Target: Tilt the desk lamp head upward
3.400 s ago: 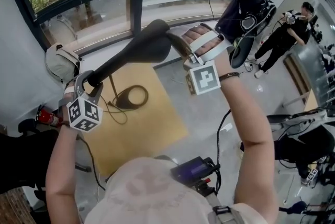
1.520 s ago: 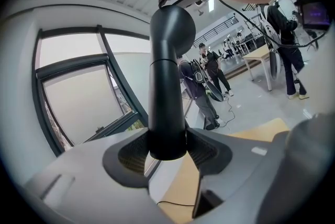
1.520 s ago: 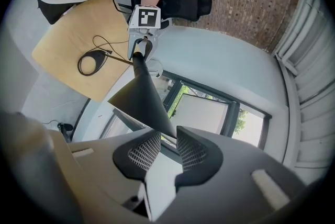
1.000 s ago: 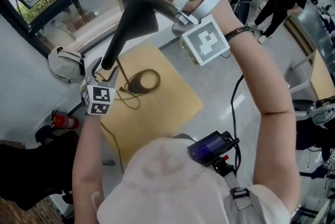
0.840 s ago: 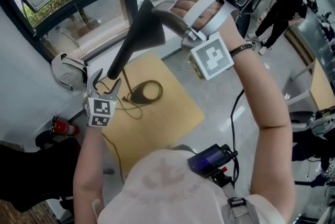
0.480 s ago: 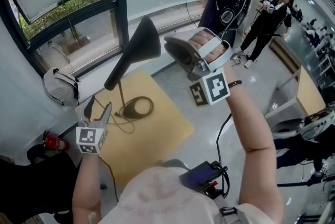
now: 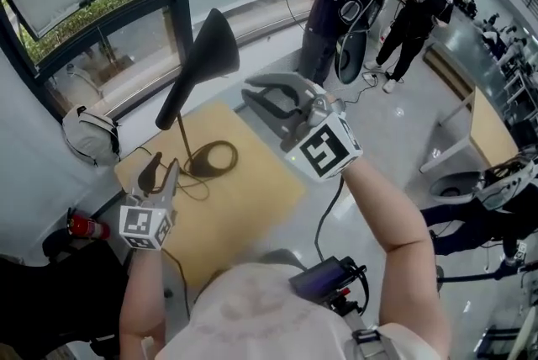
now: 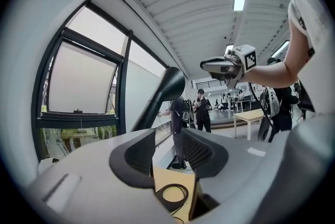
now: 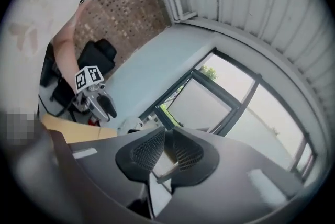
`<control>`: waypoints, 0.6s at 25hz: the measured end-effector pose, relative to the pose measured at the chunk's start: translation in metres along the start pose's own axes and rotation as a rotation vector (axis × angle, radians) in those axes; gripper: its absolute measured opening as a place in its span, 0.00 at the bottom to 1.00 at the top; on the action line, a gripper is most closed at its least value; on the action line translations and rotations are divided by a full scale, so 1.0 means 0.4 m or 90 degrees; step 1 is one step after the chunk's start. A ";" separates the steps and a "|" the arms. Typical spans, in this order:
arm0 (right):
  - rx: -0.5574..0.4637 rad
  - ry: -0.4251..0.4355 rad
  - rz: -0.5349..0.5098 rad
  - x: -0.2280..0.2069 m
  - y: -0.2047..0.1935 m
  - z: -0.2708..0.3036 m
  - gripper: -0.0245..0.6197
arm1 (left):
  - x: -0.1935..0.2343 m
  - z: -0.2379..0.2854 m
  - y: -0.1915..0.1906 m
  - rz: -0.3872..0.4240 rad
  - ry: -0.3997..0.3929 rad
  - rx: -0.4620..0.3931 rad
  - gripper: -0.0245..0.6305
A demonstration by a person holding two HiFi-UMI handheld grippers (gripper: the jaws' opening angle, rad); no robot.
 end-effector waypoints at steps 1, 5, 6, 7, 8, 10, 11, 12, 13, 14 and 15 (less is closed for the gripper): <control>-0.017 0.010 0.044 0.021 -0.021 -0.006 0.13 | -0.014 -0.013 0.003 0.002 -0.002 0.000 0.26; -0.071 0.037 0.238 0.122 -0.152 -0.038 0.12 | -0.074 -0.067 -0.003 0.009 -0.008 0.013 0.15; -0.084 0.046 0.294 0.151 -0.193 -0.044 0.11 | -0.086 -0.082 -0.012 0.006 -0.006 0.020 0.12; -0.098 0.057 0.351 0.181 -0.235 -0.049 0.11 | -0.097 -0.097 -0.023 0.002 -0.003 0.029 0.08; -0.113 0.067 0.404 0.212 -0.275 -0.054 0.11 | -0.109 -0.112 -0.036 -0.003 0.001 0.039 0.06; -0.128 0.082 0.488 0.278 -0.348 -0.071 0.11 | -0.141 -0.137 -0.066 -0.020 0.008 0.060 0.05; -0.125 0.087 0.520 0.313 -0.380 -0.085 0.11 | -0.161 -0.149 -0.080 -0.031 0.012 0.069 0.04; -0.117 0.091 0.548 0.348 -0.410 -0.102 0.10 | -0.184 -0.163 -0.092 -0.042 0.015 0.076 0.04; -0.112 0.096 0.575 0.382 -0.439 -0.122 0.10 | -0.209 -0.179 -0.101 -0.050 0.019 0.082 0.04; -0.109 0.103 0.601 0.412 -0.464 -0.144 0.10 | -0.235 -0.195 -0.106 -0.056 0.023 0.086 0.04; -0.110 0.112 0.623 0.436 -0.486 -0.166 0.10 | -0.260 -0.209 -0.107 -0.060 0.028 0.090 0.04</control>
Point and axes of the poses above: the fingertips, and each gripper's own axes: z forward along the fingers, x to its left, y out of its top, the point moved 10 cm from there along -z, backward along the fingers, and after that the axes turned 14 degrees about y, right-handed, at the moved point
